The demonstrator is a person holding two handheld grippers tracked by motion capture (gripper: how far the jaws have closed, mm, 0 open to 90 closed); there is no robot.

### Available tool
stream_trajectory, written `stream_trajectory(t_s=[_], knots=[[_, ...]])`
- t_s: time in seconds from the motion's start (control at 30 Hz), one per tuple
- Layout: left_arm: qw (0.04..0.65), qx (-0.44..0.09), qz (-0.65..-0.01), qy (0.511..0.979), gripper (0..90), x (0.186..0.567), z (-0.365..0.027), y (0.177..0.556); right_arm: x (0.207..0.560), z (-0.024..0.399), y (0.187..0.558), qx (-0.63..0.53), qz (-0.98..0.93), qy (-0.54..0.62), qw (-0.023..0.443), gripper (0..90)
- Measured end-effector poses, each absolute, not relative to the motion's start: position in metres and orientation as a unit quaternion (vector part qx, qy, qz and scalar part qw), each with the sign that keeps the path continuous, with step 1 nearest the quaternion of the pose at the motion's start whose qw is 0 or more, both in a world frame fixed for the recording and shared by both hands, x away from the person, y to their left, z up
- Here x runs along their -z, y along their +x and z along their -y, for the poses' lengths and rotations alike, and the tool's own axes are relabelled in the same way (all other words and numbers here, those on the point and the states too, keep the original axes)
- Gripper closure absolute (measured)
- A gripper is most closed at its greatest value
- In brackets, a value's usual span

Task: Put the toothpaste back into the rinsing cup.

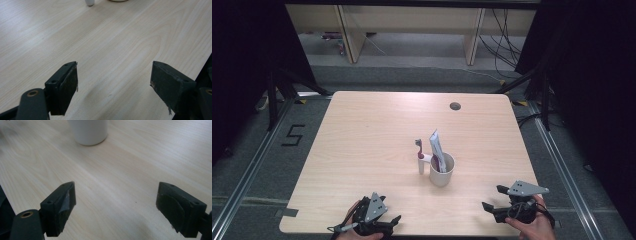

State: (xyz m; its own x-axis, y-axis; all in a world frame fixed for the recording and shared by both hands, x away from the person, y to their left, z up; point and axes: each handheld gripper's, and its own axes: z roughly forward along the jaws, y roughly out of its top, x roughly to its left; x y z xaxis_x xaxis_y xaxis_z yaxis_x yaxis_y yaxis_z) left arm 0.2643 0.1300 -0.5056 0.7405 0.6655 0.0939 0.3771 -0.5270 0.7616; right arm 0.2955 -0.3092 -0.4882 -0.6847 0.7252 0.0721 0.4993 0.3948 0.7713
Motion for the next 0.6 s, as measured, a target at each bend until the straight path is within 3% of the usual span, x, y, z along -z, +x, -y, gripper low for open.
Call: stream_trajectory(t_s=[0.37,0.6], knots=[[0.377,-0.191,-0.307,0.853,21.2,0.506,-0.129,0.264,0.497,0.312,0.285,-0.371,-0.837,0.385,0.116,16.2],[0.380,-0.186,-0.306,0.853,19.1,0.507,-0.129,0.264,0.499,0.315,0.283,-0.349,-0.849,0.376,0.129,16.4]])
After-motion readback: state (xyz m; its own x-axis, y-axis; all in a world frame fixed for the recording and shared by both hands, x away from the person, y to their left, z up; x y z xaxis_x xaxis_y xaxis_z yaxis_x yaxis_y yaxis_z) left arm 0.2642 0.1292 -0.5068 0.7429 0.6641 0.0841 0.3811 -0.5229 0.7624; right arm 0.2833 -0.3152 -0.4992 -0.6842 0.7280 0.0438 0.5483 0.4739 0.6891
